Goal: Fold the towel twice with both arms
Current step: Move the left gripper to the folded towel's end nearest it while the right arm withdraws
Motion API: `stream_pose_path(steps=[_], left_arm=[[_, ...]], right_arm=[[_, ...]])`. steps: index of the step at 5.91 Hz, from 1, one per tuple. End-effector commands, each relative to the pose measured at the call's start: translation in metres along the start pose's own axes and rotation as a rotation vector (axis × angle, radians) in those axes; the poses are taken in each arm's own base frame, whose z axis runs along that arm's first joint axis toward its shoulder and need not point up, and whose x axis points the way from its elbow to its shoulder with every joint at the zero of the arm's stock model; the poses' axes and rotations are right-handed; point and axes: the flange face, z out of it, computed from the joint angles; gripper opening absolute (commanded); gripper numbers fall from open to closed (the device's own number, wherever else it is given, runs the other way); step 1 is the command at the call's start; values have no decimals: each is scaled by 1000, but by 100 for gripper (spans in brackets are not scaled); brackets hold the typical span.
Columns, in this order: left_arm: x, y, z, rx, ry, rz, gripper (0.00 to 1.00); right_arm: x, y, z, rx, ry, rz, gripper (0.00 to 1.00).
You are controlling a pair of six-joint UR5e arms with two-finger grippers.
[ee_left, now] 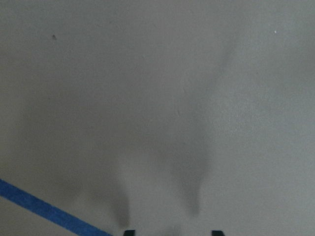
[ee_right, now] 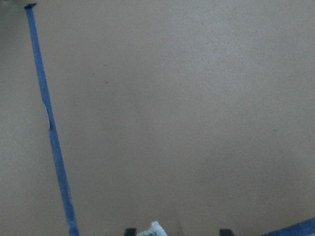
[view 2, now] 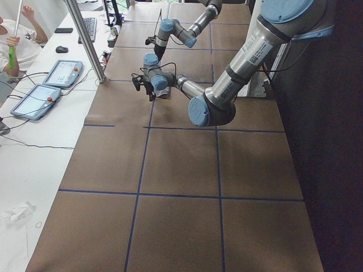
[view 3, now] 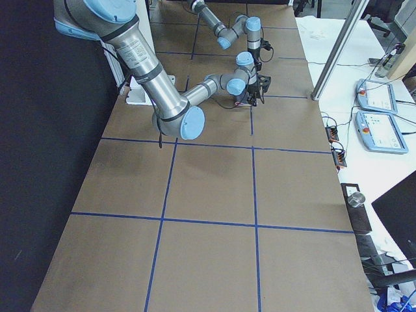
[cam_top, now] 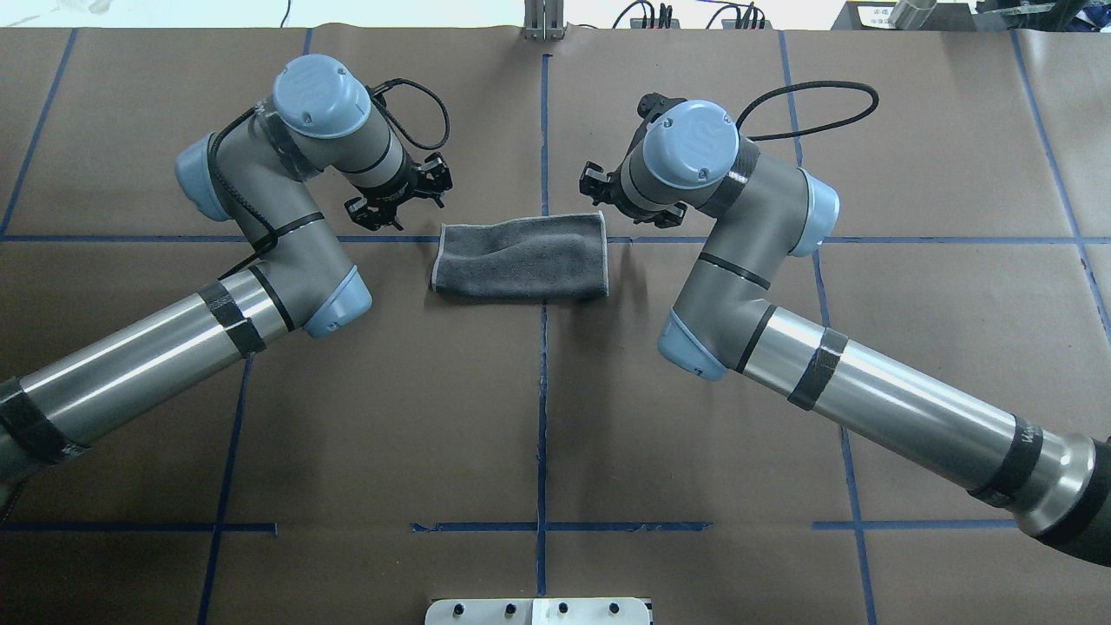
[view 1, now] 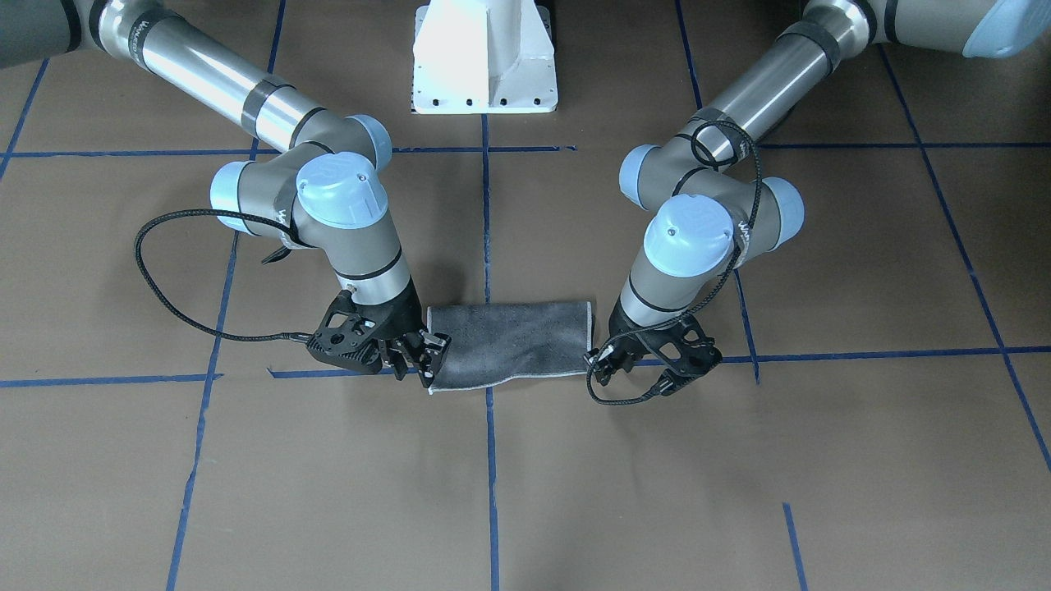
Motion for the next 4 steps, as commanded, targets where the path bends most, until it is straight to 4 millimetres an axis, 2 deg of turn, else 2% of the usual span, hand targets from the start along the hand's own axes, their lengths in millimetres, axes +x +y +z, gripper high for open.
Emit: stream_pose_path(steps=[1, 2, 3, 4], left_arm=[[11, 11, -31, -74, 58, 11, 100], [2, 23, -53, -130, 88, 3, 100], [-28, 32, -60, -141, 78, -7, 100], [-30, 40, -59, -144, 65, -117, 87]], right_arm=[[-5, -4, -10, -10, -19, -9, 100], [-4, 0, -16, -35, -29, -9, 100], [-3, 4, -28, -76, -48, -5, 100], [9, -12, -41, -112, -59, 13, 100]])
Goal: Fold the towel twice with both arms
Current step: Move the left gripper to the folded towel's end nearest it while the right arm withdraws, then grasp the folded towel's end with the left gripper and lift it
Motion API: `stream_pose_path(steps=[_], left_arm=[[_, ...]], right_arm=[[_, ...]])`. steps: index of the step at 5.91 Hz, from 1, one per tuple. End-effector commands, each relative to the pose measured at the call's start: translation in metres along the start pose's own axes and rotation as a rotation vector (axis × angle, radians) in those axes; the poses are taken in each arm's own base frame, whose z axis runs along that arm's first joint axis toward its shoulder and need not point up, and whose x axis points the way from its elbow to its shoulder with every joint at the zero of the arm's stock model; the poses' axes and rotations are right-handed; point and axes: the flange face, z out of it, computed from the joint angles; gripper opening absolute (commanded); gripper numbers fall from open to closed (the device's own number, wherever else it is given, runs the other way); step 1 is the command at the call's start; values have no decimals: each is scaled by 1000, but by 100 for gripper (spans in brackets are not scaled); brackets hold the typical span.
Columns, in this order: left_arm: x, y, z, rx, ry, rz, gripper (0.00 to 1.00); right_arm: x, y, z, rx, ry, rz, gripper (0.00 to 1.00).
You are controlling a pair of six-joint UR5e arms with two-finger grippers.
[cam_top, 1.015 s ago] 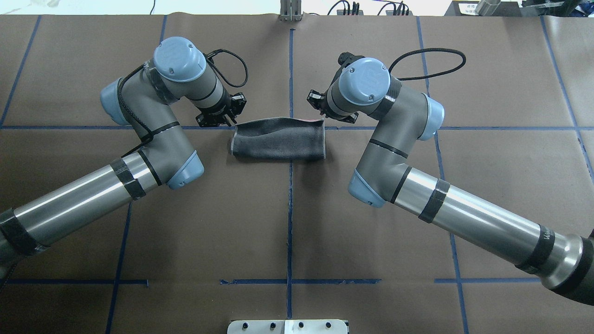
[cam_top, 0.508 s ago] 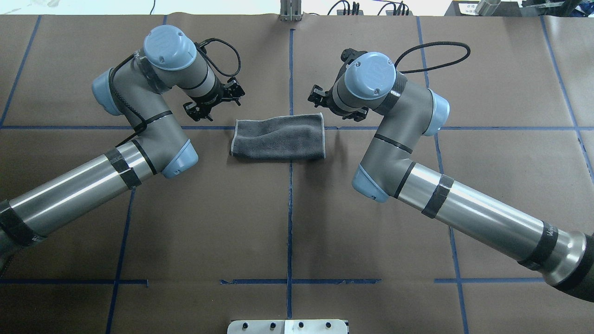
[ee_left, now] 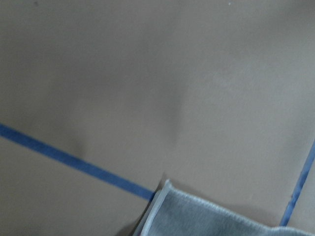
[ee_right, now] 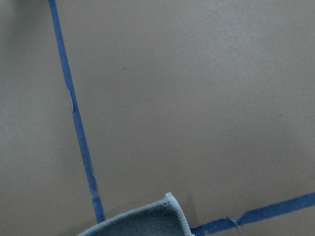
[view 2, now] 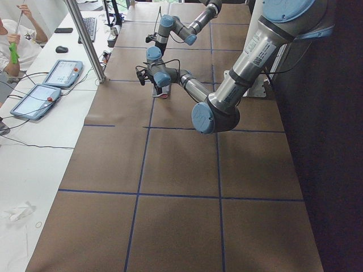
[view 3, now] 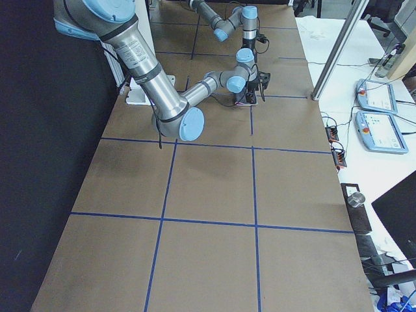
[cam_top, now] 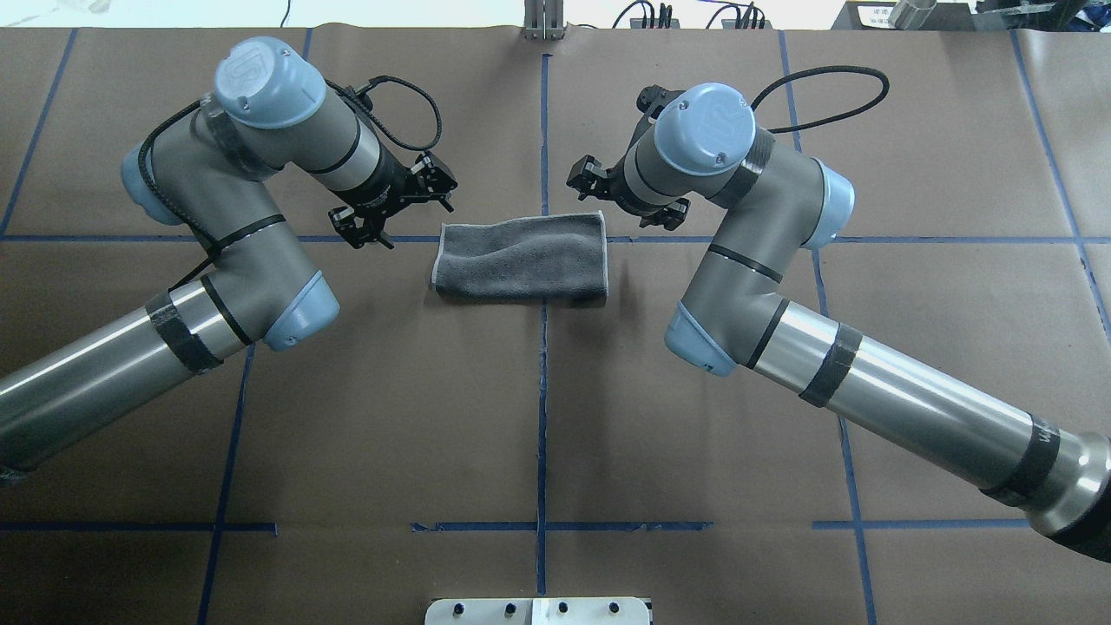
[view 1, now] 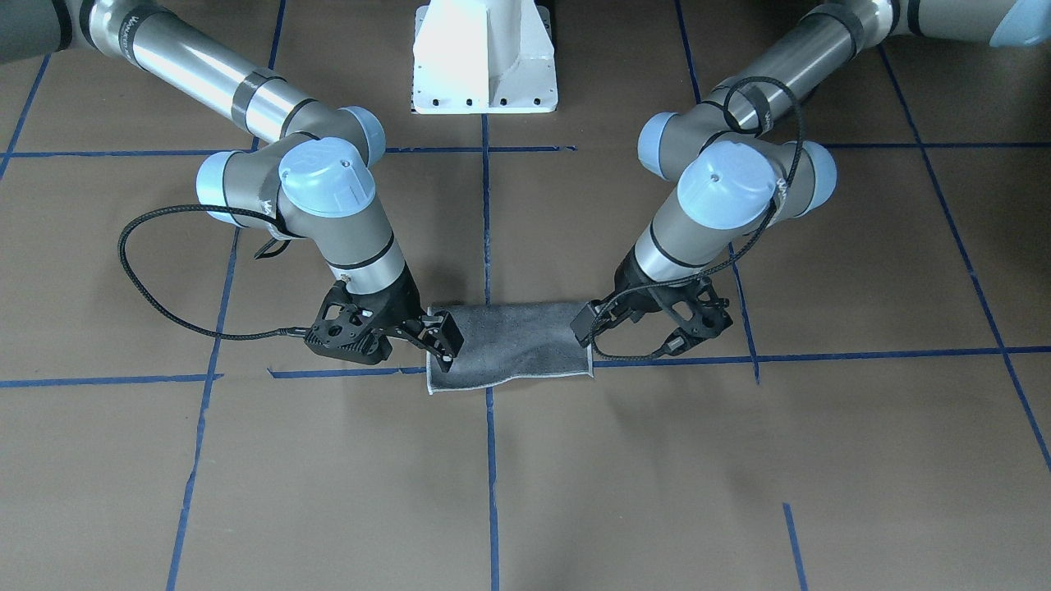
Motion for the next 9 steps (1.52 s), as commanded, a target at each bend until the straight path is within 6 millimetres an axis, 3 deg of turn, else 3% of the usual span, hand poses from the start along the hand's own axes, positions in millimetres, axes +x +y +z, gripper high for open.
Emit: stream_pose_path(steps=[1, 2, 3, 4, 6, 9], left_arm=[[-8, 48, 25, -26, -24, -123, 70], [-8, 85, 53, -14, -36, -86, 62], [-11, 93, 61, -22, -49, -78, 61], [-12, 93, 62, -22, -50, -73, 59], [-13, 74, 54, 1, -46, -81, 58], [-18, 60, 66, 43, -62, -94, 58]], right_arm=[[30, -22, -26, -51, -17, 26, 100], [38, -38, -38, -66, -25, 40, 100], [48, -54, -47, -81, -25, 56, 100], [53, -58, -49, -83, -24, 60, 100], [58, -64, -52, -82, -24, 65, 100], [73, -61, -58, -80, -25, 64, 100]])
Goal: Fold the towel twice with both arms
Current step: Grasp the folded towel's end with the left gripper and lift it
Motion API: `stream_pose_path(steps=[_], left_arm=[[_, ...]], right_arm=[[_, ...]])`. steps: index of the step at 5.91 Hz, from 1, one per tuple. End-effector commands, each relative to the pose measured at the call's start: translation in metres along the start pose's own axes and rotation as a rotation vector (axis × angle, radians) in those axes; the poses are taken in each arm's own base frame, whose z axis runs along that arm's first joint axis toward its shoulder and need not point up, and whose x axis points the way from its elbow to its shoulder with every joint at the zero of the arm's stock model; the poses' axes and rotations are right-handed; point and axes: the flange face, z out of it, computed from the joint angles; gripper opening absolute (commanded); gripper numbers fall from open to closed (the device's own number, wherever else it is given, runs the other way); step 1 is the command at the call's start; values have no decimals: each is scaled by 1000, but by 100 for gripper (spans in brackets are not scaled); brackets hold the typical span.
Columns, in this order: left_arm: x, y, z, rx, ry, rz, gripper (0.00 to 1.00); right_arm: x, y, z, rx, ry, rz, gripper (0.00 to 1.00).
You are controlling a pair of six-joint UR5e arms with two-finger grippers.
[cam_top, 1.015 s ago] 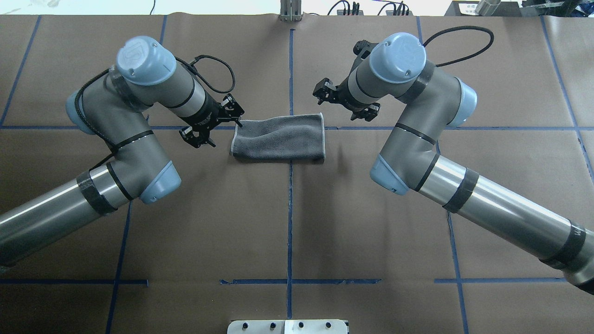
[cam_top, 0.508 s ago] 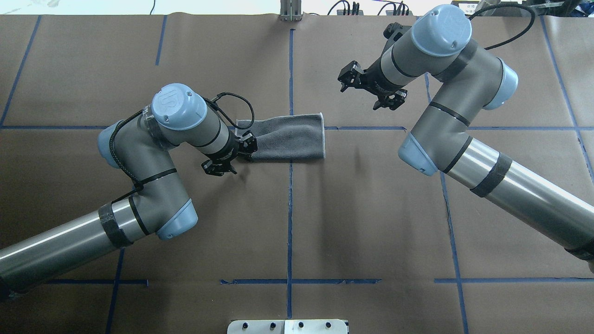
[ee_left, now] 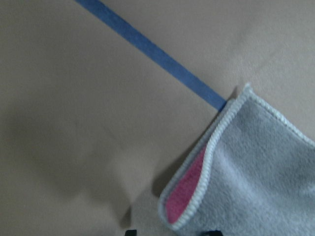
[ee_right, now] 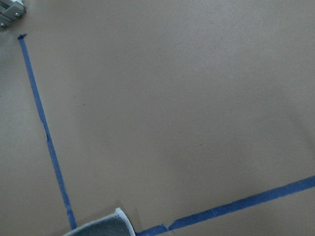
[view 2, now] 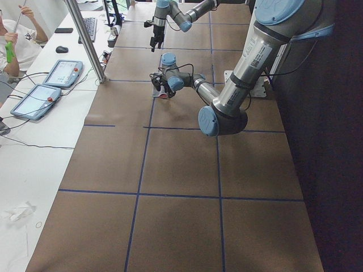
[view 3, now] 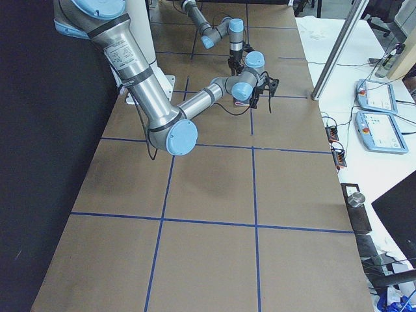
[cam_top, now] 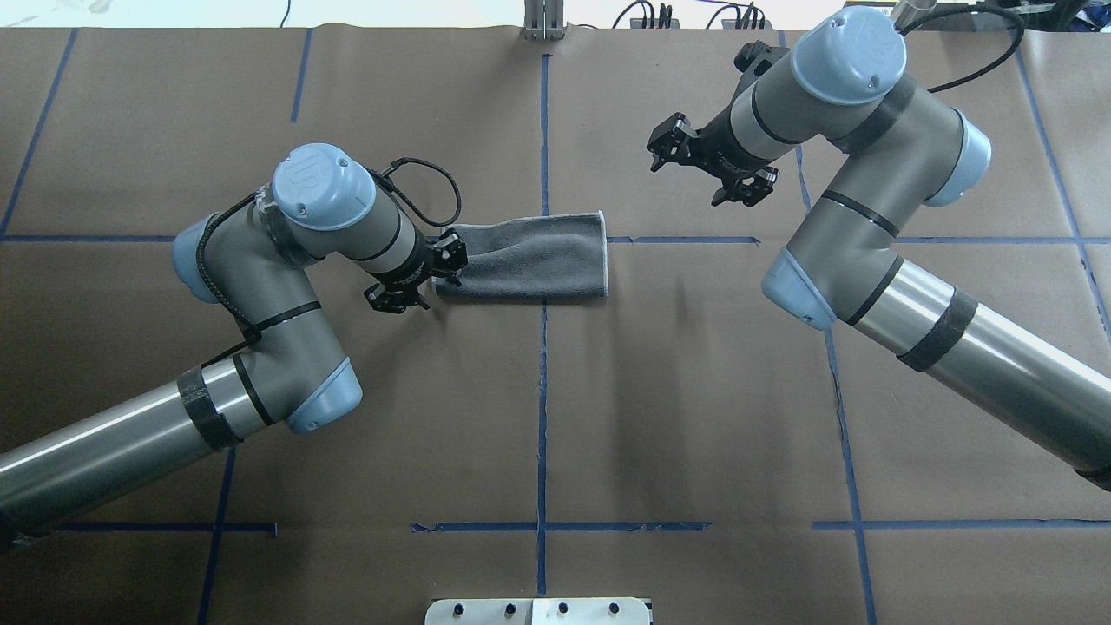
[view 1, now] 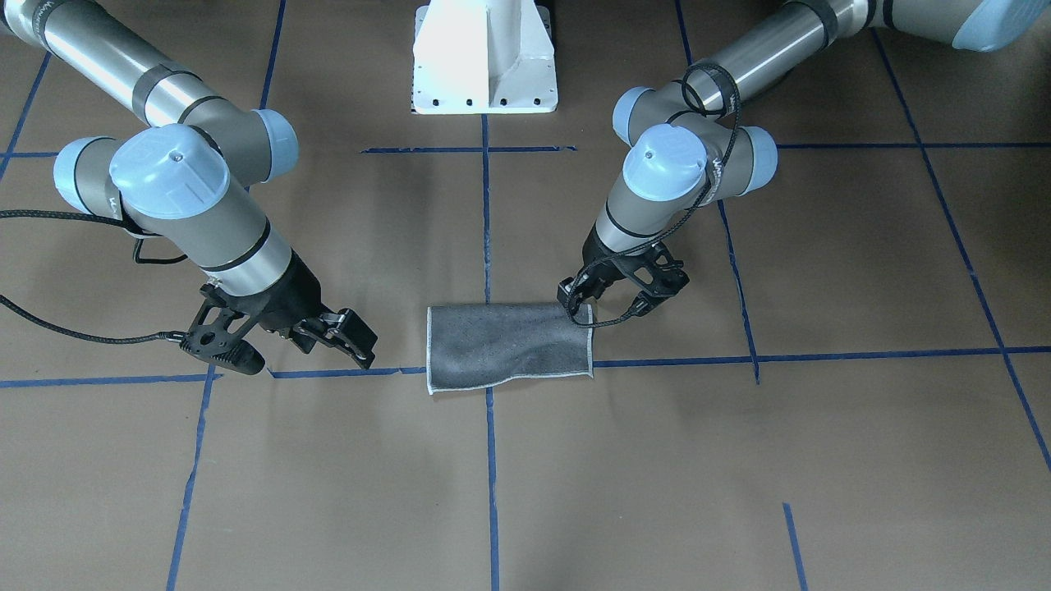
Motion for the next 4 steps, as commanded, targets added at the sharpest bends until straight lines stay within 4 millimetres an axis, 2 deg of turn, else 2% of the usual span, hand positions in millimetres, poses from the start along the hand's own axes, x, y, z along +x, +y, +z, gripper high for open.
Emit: stream_pose_path(steps=[1, 2, 3, 4], left_arm=[[-1, 3, 9, 5, -12, -1, 58], [-1, 5, 12, 2, -14, 1, 55], [-1, 5, 12, 2, -14, 1, 43], [0, 6, 11, 0, -13, 3, 22]], right_arm=[[7, 0, -3, 2, -1, 1, 100], [9, -2, -4, 4, 1, 4, 100], [9, -3, -6, 5, -1, 5, 100], [13, -1, -9, 5, -4, 3, 100]])
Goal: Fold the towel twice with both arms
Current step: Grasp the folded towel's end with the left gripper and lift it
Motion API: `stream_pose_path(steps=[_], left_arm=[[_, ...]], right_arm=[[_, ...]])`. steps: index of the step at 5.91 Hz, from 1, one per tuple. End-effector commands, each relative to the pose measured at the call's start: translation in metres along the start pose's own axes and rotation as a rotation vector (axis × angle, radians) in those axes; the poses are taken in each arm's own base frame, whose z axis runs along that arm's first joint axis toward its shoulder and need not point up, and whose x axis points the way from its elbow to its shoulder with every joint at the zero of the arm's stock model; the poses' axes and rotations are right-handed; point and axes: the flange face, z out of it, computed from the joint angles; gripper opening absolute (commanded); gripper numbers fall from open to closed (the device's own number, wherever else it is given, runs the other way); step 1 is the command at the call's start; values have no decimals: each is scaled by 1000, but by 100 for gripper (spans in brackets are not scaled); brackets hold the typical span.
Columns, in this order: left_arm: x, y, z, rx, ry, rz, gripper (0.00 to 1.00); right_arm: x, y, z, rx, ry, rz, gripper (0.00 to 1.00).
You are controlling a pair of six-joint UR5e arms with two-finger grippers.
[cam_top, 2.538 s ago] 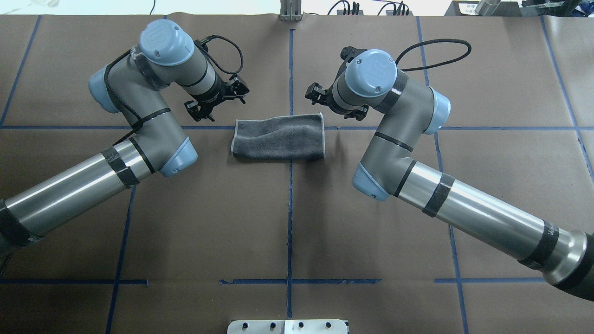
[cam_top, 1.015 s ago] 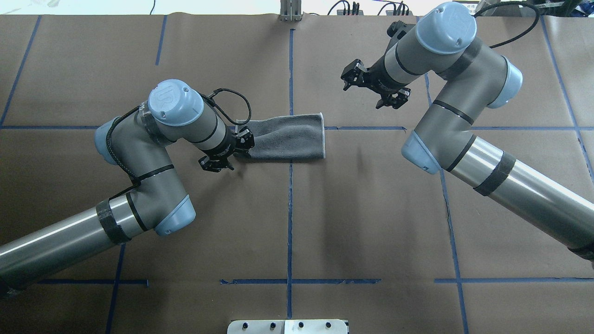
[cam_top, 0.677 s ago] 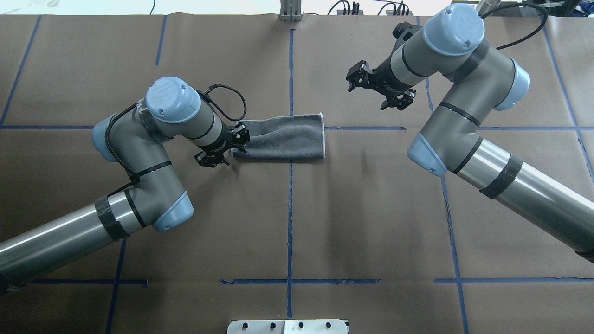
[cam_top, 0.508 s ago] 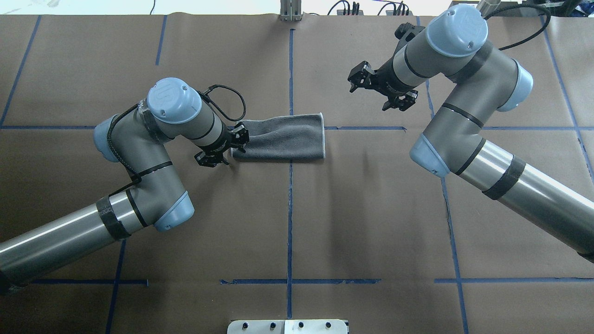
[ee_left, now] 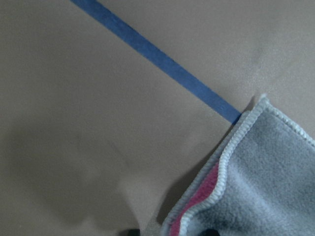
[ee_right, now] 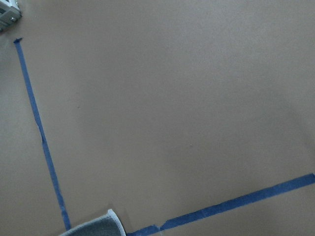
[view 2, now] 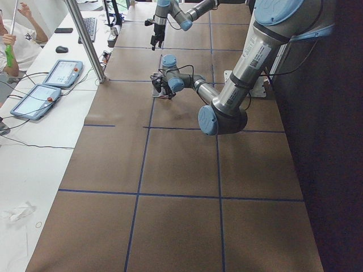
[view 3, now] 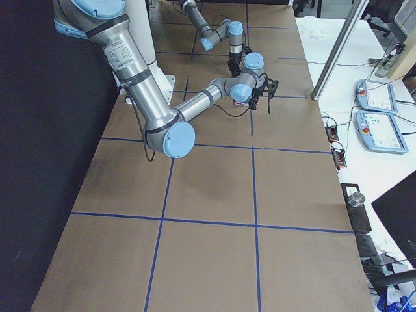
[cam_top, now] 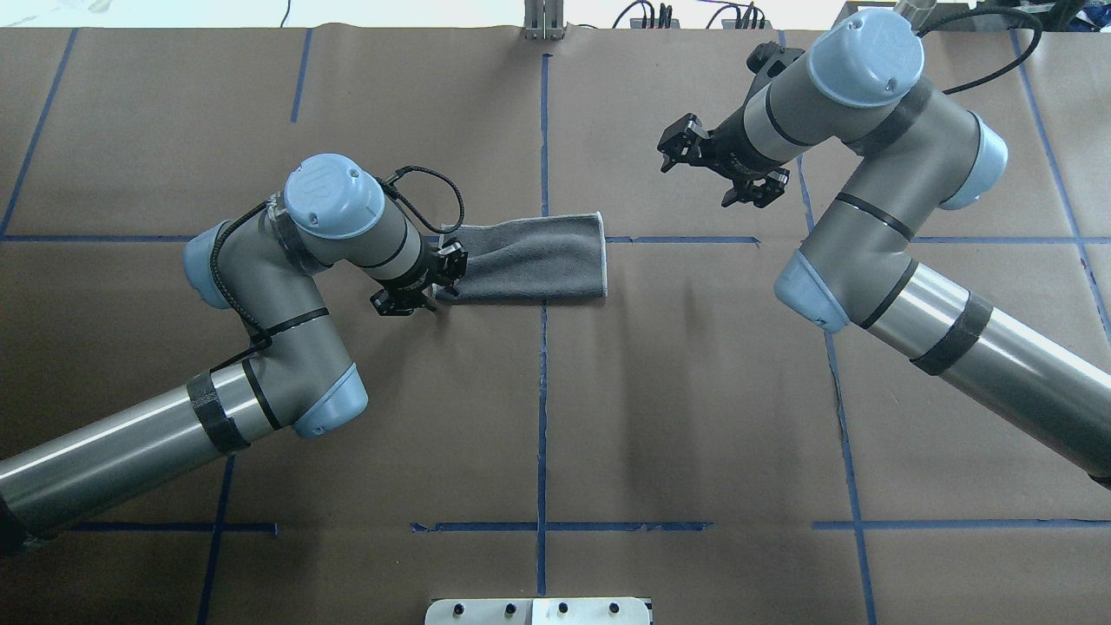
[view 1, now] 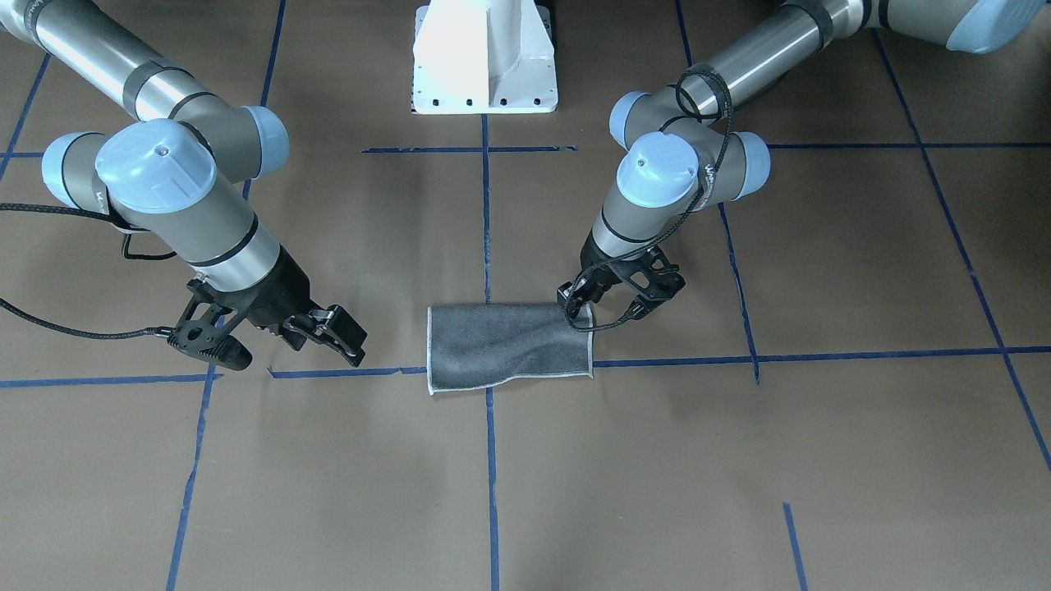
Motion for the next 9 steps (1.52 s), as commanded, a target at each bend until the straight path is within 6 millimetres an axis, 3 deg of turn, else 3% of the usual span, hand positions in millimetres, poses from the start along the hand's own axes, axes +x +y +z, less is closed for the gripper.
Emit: stream_pose_path(steps=[1, 2, 3, 4, 5, 6, 8, 9], left_arm=[[1, 1, -1, -2, 2, 6, 6], [12, 6, -9, -5, 20, 12, 0], [18, 3, -21, -8, 33, 9, 0], [45, 8, -48, -24, 71, 13, 0], [73, 20, -60, -19, 72, 12, 0], [107, 33, -60, -23, 78, 14, 0], [192, 60, -29, 11, 32, 12, 0], [207, 76, -26, 20, 33, 23, 0]], right_arm=[[5, 1, -3, 1, -1, 0, 100], [6, 1, -2, 0, 0, 1, 100], [10, -3, -4, -4, 1, 0, 100], [33, -13, -21, -24, -3, -15, 100], [73, -12, -46, -46, -8, -47, 100], [117, -11, -68, -65, -2, -66, 100], [187, -2, -89, -60, 42, -114, 100], [205, -2, -92, -59, 58, -139, 100]])
